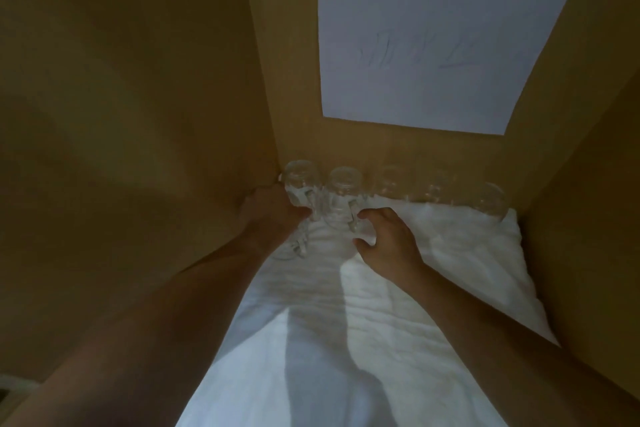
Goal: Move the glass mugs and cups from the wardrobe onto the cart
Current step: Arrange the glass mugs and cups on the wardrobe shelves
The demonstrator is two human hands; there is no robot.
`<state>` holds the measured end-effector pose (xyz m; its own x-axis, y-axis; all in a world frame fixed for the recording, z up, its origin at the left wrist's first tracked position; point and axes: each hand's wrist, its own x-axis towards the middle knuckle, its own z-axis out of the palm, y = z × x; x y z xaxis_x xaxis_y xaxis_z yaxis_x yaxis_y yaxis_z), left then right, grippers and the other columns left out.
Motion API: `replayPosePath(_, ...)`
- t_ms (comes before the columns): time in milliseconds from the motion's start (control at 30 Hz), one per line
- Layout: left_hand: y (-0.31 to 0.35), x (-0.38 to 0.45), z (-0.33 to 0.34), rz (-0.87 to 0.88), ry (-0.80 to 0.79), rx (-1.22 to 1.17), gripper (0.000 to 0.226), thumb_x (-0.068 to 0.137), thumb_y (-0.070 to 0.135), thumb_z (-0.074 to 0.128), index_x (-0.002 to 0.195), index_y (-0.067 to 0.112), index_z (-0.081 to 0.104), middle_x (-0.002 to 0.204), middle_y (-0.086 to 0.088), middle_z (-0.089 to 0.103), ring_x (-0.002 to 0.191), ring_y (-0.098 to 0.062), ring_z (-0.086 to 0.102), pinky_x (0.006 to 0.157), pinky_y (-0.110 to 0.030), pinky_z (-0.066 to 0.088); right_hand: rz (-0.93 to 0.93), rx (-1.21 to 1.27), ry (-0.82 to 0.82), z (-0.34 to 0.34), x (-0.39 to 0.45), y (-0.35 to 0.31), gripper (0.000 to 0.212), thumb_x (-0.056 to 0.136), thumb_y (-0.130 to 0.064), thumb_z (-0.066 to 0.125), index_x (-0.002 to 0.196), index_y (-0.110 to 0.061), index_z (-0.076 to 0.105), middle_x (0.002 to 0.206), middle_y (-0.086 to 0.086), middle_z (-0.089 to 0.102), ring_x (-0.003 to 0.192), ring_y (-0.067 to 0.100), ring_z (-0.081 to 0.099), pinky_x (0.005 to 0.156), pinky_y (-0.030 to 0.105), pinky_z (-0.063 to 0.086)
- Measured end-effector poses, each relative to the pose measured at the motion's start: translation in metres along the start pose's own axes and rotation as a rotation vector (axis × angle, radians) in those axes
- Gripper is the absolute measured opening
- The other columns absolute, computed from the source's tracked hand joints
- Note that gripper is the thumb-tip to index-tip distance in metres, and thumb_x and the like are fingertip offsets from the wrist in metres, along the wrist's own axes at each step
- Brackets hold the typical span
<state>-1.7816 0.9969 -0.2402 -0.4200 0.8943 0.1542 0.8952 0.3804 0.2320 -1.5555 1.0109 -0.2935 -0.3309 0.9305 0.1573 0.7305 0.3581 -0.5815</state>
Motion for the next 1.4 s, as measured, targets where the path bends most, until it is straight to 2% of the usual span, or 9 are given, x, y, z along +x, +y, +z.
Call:
replayPosePath(133, -0.002, -0.001, 0.0, 0.012, -0.07, -0.003, 0.087, 0.076, 0.081, 0.062, 0.138, 0.021, 0.056, 0.124, -0.007, 0.068, 0.115, -0.028, 0.064, 0.084, -0.035, 0.048, 0.007, 0.026, 0.005, 0.002, -0.003, 0.001, 0.053, 0.084, -0.024, 0.078, 0.134, -0.019, 0.06, 0.129, 0.005, 0.056, 0.115, 0.024, 0.059, 0.088, 0.022, 0.04)
replayPosePath(200, -0.006, -0.008, -0.004, -0.012, -0.078, -0.054, 0.091, 0.08, 0.079, 0.059, 0.146, 0.018, 0.046, 0.13, -0.013, 0.064, 0.121, -0.032, 0.059, 0.089, -0.037, 0.047, 0.002, 0.02, 0.006, 0.002, -0.007, -0.003, 0.052, 0.084, -0.024, 0.077, 0.133, -0.018, 0.061, 0.129, 0.006, 0.056, 0.115, 0.025, 0.059, 0.089, 0.022, 0.041)
replayPosePath(333, -0.012, -0.034, -0.01, 0.014, -0.039, -0.156, 0.083, 0.088, 0.068, 0.06, 0.149, 0.016, 0.041, 0.132, -0.017, 0.059, 0.12, -0.035, 0.057, 0.095, -0.039, 0.047, 0.003, 0.023, -0.006, -0.003, -0.02, -0.018, 0.05, 0.085, -0.025, 0.076, 0.133, -0.019, 0.061, 0.13, 0.006, 0.055, 0.118, 0.026, 0.058, 0.095, 0.027, 0.044)
replayPosePath(533, -0.026, -0.088, -0.026, 0.183, -0.006, -0.199, 0.076, 0.089, 0.062, 0.061, 0.15, 0.022, 0.04, 0.149, -0.009, 0.043, 0.138, -0.032, 0.036, 0.111, -0.042, 0.037, 0.011, -0.015, 0.02, -0.006, -0.059, -0.054, 0.054, 0.085, -0.026, 0.076, 0.135, -0.019, 0.059, 0.133, 0.006, 0.054, 0.121, 0.026, 0.056, 0.098, 0.03, 0.045)
replayPosePath(700, -0.061, -0.149, -0.044, 0.342, -0.026, -0.217, 0.071, 0.09, 0.057, 0.06, 0.149, 0.024, 0.041, 0.15, -0.008, 0.043, 0.139, -0.031, 0.033, 0.112, -0.041, 0.037, 0.026, -0.036, 0.039, -0.002, -0.114, -0.093, 0.055, 0.085, -0.03, 0.075, 0.136, -0.021, 0.058, 0.135, 0.005, 0.053, 0.124, 0.025, 0.054, 0.1, 0.032, 0.045)
replayPosePath(800, -0.088, -0.189, -0.056, 0.381, -0.023, -0.225, 0.07, 0.089, 0.056, 0.061, 0.149, 0.024, 0.043, 0.152, -0.01, 0.043, 0.14, -0.031, 0.034, 0.111, -0.042, 0.039, 0.018, -0.075, 0.05, 0.003, -0.152, -0.119, 0.056, 0.085, -0.03, 0.074, 0.137, -0.02, 0.057, 0.136, 0.007, 0.054, 0.125, 0.025, 0.054, 0.103, 0.033, 0.044)
replayPosePath(1000, -0.152, -0.271, -0.08, 0.439, -0.03, -0.253, 0.065, 0.093, 0.052, 0.06, 0.149, 0.023, 0.045, 0.155, -0.007, 0.041, 0.141, -0.027, 0.035, 0.113, -0.037, 0.031, 0.022, -0.138, 0.028, 0.026, -0.232, -0.181, 0.056, 0.089, -0.031, 0.07, 0.141, -0.02, 0.053, 0.14, 0.005, 0.052, 0.127, 0.024, 0.052, 0.104, 0.032, 0.043)
replayPosePath(1200, -0.234, -0.337, -0.098, 0.399, -0.064, -0.216, 0.058, 0.092, 0.05, 0.06, 0.144, 0.025, 0.049, 0.145, -0.002, 0.048, 0.133, -0.026, 0.039, 0.109, -0.04, 0.038, -0.007, -0.152, -0.054, 0.076, -0.293, -0.242, 0.058, 0.091, -0.034, 0.069, 0.143, -0.021, 0.05, 0.143, 0.002, 0.049, 0.127, 0.021, 0.051, 0.102, 0.031, 0.046)
replayPosePath(1400, -0.321, -0.359, -0.112, 0.218, -0.098, -0.171, 0.059, 0.091, 0.047, 0.059, 0.145, 0.026, 0.046, 0.148, -0.004, 0.047, 0.137, -0.03, 0.036, 0.111, -0.046, 0.038, -0.09, -0.165, -0.151, 0.134, -0.317, -0.299, 0.056, 0.089, -0.037, 0.068, 0.142, -0.024, 0.051, 0.14, 0.002, 0.052, 0.125, 0.021, 0.052, 0.099, 0.03, 0.044)
